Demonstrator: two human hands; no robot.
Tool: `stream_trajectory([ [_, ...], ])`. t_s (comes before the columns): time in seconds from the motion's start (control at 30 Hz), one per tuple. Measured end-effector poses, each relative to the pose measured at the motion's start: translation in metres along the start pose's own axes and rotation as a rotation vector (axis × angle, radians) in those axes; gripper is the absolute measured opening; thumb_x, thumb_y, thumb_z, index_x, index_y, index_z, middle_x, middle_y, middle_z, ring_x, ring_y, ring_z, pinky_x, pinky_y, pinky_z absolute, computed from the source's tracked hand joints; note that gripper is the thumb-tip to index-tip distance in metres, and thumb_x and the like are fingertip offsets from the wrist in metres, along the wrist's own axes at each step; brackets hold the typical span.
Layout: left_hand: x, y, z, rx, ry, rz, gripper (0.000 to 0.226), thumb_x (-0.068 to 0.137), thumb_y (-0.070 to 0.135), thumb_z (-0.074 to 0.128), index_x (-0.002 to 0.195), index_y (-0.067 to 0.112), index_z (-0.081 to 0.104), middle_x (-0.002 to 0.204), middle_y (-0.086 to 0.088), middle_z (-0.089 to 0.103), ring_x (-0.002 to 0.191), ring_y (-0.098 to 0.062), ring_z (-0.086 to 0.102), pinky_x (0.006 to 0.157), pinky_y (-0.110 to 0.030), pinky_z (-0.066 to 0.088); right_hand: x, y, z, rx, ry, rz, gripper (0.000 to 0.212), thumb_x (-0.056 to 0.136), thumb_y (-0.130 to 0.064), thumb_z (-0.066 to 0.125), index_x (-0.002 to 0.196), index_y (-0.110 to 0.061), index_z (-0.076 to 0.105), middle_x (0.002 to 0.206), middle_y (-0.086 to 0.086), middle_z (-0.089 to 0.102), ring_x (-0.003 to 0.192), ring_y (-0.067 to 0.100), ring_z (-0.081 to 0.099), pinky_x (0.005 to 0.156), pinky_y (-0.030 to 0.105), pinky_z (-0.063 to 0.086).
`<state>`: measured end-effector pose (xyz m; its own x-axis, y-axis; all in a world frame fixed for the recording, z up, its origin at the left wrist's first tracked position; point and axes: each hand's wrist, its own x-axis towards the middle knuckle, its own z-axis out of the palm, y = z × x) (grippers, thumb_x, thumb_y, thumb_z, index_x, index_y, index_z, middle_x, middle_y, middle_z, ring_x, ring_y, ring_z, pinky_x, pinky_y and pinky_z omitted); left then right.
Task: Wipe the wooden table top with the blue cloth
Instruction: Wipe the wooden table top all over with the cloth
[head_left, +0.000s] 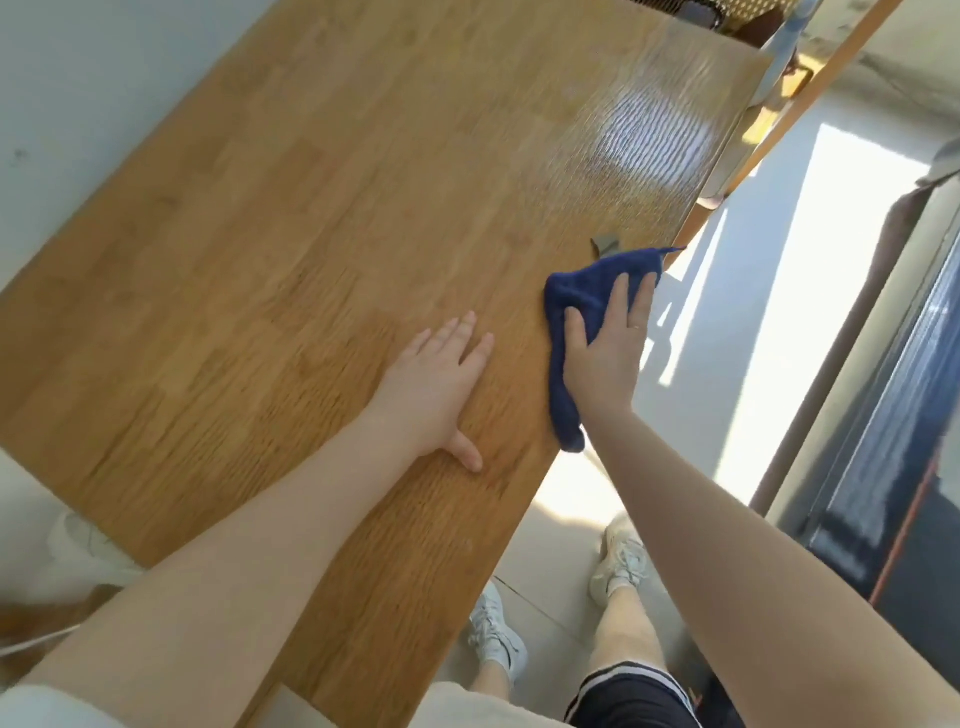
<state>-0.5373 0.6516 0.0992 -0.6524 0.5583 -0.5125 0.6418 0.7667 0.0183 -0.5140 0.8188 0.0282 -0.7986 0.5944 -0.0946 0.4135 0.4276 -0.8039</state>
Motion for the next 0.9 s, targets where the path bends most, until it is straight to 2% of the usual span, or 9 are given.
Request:
stream_trajectory([
  [0.1, -0.002, 0.003, -0.003, -0.045, -0.042, -0.01, 0.132, 0.057, 0.063, 0.074, 0.149, 0.016, -0.007, 0.156, -0.008, -0.018, 0.145, -0.021, -0.009, 0.118, -0.035, -0.002, 0.054, -0.003, -0.014, -0.051, -0.001, 0.029, 0.068, 0.094, -0.036, 0.046, 0.149, -0.014, 0.012, 0.158, 0.002, -0.005, 0.145, 0.019, 0.006, 0.115, 0.04, 0.023],
  [0.17, -0.003, 0.005, -0.009, -0.115, -0.049, -0.038, 0.121, 0.062, 0.06, 0.072, 0.15, 0.018, 0.001, 0.157, -0.005, -0.012, 0.146, -0.02, -0.004, 0.117, -0.035, 0.003, 0.064, -0.004, -0.018, -0.061, -0.001, 0.044, 0.068, 0.095, -0.037, 0.044, 0.149, -0.014, 0.01, 0.158, 0.003, -0.006, 0.145, 0.019, 0.003, 0.116, 0.04, 0.02],
  [0.3, 0.011, 0.017, -0.033, -0.205, 0.005, -0.181, 0.086, 0.075, 0.058, 0.062, 0.144, 0.018, 0.032, 0.151, -0.003, 0.028, 0.135, -0.021, 0.031, 0.109, -0.036, 0.029, 0.033, 0.002, -0.018, -0.098, -0.108, 0.02, 0.065, 0.097, -0.032, 0.039, 0.149, -0.012, 0.005, 0.157, 0.007, -0.011, 0.145, 0.022, -0.006, 0.118, 0.039, 0.008],
  [0.33, 0.019, 0.02, -0.039, -0.176, 0.02, -0.21, 0.081, 0.076, 0.059, 0.06, 0.141, 0.018, 0.035, 0.143, -0.003, 0.037, 0.127, -0.022, 0.04, 0.103, -0.035, 0.036, 0.022, 0.004, -0.018, -0.118, -0.165, -0.005, 0.065, 0.098, -0.031, 0.038, 0.149, -0.013, 0.003, 0.157, 0.007, -0.013, 0.145, 0.022, -0.01, 0.119, 0.037, 0.003],
  [0.4, 0.035, 0.026, -0.05, -0.149, 0.048, -0.258, 0.077, 0.078, 0.059, 0.058, 0.139, 0.018, 0.037, 0.134, -0.004, 0.044, 0.118, -0.023, 0.047, 0.095, -0.035, 0.041, 0.01, 0.007, -0.017, -0.136, -0.237, -0.038, 0.065, 0.098, -0.031, 0.037, 0.149, -0.015, 0.0, 0.156, 0.006, -0.016, 0.144, 0.022, -0.014, 0.117, 0.033, -0.003],
  [0.5, 0.059, 0.031, -0.061, -0.197, 0.092, -0.262, 0.089, 0.074, 0.06, 0.062, 0.144, 0.017, 0.028, 0.144, -0.004, 0.034, 0.129, -0.024, 0.036, 0.103, -0.037, 0.033, 0.039, 0.004, -0.018, -0.151, -0.189, -0.025, 0.063, 0.099, -0.033, 0.035, 0.149, -0.016, 0.002, 0.157, 0.005, -0.013, 0.144, 0.023, -0.014, 0.112, 0.028, -0.007],
  [0.63, 0.094, 0.04, -0.072, -0.214, 0.156, -0.249, 0.1, 0.07, 0.059, 0.065, 0.148, 0.017, 0.018, 0.156, -0.005, 0.015, 0.142, -0.024, 0.018, 0.114, -0.04, 0.021, 0.12, 0.001, -0.031, -0.1, -0.094, 0.004, 0.062, 0.098, -0.033, 0.037, 0.149, -0.014, 0.008, 0.158, 0.005, -0.009, 0.144, 0.022, -0.01, 0.115, 0.034, -0.001],
  [0.73, 0.12, 0.048, -0.075, -0.245, 0.172, -0.264, 0.103, 0.07, 0.06, 0.065, 0.149, 0.018, 0.013, 0.158, -0.005, 0.004, 0.145, -0.025, 0.009, 0.116, -0.041, 0.014, 0.153, 0.004, -0.039, -0.062, -0.06, -0.011, 0.063, 0.098, -0.033, 0.039, 0.149, -0.012, 0.009, 0.158, 0.006, -0.007, 0.145, 0.022, -0.005, 0.116, 0.033, 0.003],
  [0.9, 0.146, 0.055, -0.085, -0.078, 0.169, -0.362, 0.13, 0.059, 0.067, 0.069, 0.148, 0.02, -0.012, 0.157, -0.006, -0.017, 0.144, -0.028, -0.016, 0.115, -0.042, -0.004, 0.131, 0.006, -0.041, -0.104, -0.162, -0.012, 0.07, 0.096, -0.036, 0.041, 0.149, -0.01, 0.003, 0.157, 0.008, -0.014, 0.144, 0.023, -0.01, 0.118, 0.04, 0.005],
])
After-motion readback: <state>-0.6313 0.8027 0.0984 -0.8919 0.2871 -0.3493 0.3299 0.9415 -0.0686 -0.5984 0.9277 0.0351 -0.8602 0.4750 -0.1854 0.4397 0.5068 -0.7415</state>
